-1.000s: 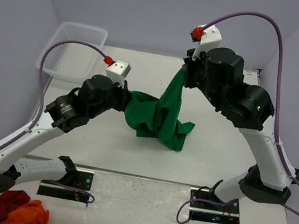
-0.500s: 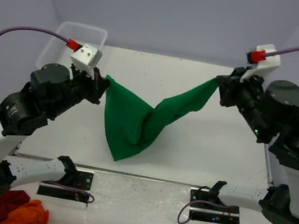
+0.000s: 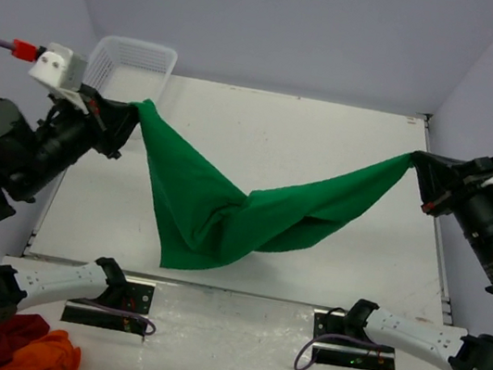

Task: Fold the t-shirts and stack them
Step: Flatten out the tshirt

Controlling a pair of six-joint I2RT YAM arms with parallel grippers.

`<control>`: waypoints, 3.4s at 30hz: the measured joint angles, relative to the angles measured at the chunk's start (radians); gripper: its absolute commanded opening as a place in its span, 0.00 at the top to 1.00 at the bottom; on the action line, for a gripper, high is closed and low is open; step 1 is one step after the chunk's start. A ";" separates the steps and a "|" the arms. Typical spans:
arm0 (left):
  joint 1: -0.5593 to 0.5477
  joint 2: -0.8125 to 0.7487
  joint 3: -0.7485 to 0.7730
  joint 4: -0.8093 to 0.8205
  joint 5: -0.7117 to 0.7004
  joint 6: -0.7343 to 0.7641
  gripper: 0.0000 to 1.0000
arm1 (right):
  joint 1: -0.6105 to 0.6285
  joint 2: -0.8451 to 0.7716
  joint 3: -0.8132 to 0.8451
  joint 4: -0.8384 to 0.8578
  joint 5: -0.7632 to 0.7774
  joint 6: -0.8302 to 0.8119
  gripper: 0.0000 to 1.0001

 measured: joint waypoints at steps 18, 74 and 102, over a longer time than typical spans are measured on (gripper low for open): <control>0.352 0.621 -0.544 0.128 -0.019 -0.122 1.00 | -0.289 0.518 -0.429 0.105 0.008 0.115 1.00; -0.190 0.170 -1.193 0.309 0.121 -0.549 0.42 | -0.506 0.775 -0.401 0.224 -0.394 0.131 1.00; -0.310 0.314 -1.334 0.406 0.106 -0.697 0.59 | -0.510 0.718 -0.456 0.254 -0.466 0.131 1.00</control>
